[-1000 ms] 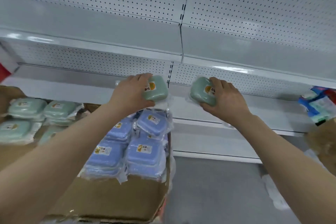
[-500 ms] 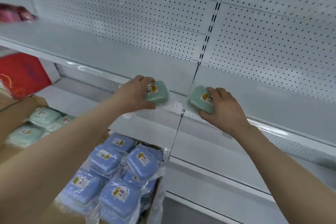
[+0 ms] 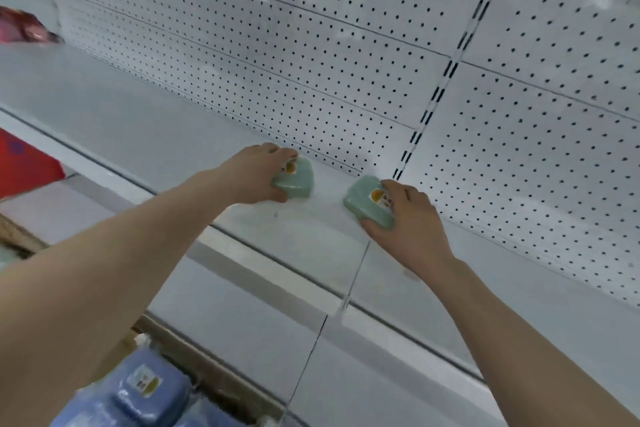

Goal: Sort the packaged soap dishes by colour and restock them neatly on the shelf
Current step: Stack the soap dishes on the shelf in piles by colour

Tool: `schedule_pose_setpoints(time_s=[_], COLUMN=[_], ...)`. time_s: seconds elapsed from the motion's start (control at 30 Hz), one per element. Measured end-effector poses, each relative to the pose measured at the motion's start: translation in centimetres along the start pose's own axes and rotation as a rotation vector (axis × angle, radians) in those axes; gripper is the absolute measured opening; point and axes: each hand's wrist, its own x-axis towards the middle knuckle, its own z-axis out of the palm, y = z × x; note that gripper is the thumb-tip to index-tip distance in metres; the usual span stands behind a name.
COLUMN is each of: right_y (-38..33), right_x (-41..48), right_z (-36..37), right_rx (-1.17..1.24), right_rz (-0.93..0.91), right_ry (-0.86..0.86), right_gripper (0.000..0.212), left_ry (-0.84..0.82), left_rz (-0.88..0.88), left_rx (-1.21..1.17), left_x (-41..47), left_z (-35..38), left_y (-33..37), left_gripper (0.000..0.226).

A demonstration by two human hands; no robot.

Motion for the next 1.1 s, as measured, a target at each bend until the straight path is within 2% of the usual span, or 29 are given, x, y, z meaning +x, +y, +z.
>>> schedule_pose_setpoints(time_s=[0.2,0.4,0.53,0.63,0.83,1.0,1.1], right_y=[3.8,5.6,5.1,4.7,4.3,3.9,3.6], right_x=[7.2,11.6,13.1,14.0,14.2,13.9,13.9], right_z=[4.8,8.5,9.8,10.7,12.3,12.9,12.8], right_rx=[-0.064,-0.077,-0.07,-0.046,-0.09,-0.172,-0.215], right_rz=[-0.055,-0.049,-0.035,-0.064,-0.101,-0.094,-0.09], right_ry=[-0.062,-0.126,-0.161,-0.183,-0.163,-0.148,-0.163], right_gripper=[0.064,0.06,0.054,0.049,0.05,0.065,0.067], left_ry=[-0.065,-0.111,-0.001,0.09,0.17,0.195,0.244], left_rz=[0.02,0.122,0.157,0.145,0.155,0.143,0.158], left_rx=[0.119,0.247,0.318,0.256,0.226,0.237,0.251], left_x=[10.3,15.8,16.3,16.2,16.4,16.0,15.5], left_z=[4.0,6.8,8.0,9.5,10.8,11.1,10.8], left_y=[-1.8,-3.7,-5.3,-6.3,-6.9,-6.9,-6.3], left_gripper=[0.081,0.064,0.056,0.062,0.065,0.067,0.064])
